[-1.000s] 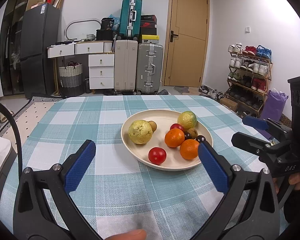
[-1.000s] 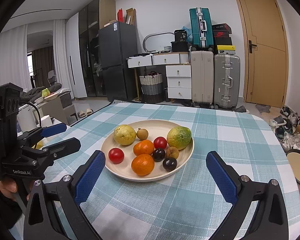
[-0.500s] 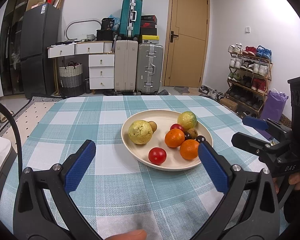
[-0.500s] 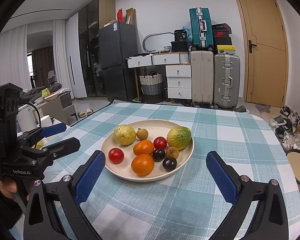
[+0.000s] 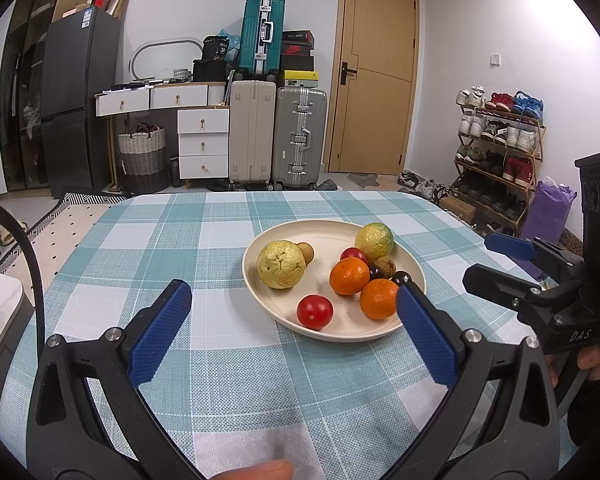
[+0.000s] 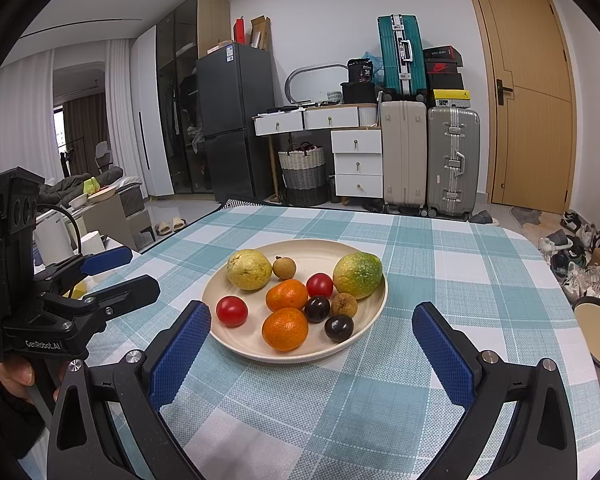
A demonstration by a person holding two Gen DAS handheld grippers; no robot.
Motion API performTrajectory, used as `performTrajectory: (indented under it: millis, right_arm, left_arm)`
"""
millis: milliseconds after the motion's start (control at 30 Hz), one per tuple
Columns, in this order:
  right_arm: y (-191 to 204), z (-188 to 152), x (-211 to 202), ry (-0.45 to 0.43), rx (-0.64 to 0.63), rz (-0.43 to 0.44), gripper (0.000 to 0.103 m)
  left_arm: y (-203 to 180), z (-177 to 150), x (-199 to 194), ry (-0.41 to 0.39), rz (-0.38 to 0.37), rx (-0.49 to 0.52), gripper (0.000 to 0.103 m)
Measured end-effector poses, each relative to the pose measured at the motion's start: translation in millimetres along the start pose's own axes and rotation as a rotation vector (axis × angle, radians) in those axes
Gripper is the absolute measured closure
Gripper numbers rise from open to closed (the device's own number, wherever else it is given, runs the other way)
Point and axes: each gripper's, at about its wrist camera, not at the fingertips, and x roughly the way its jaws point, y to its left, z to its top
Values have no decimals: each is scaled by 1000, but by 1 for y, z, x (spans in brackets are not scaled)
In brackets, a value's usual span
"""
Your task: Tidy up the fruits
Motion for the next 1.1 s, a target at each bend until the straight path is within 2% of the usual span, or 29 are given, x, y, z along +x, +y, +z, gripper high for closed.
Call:
performTrajectory:
  millis: [1100]
  right_arm:
    - [-1, -1, 3, 12, 4, 1, 0]
  left_arm:
    - [0, 1, 1, -3, -4, 10, 1]
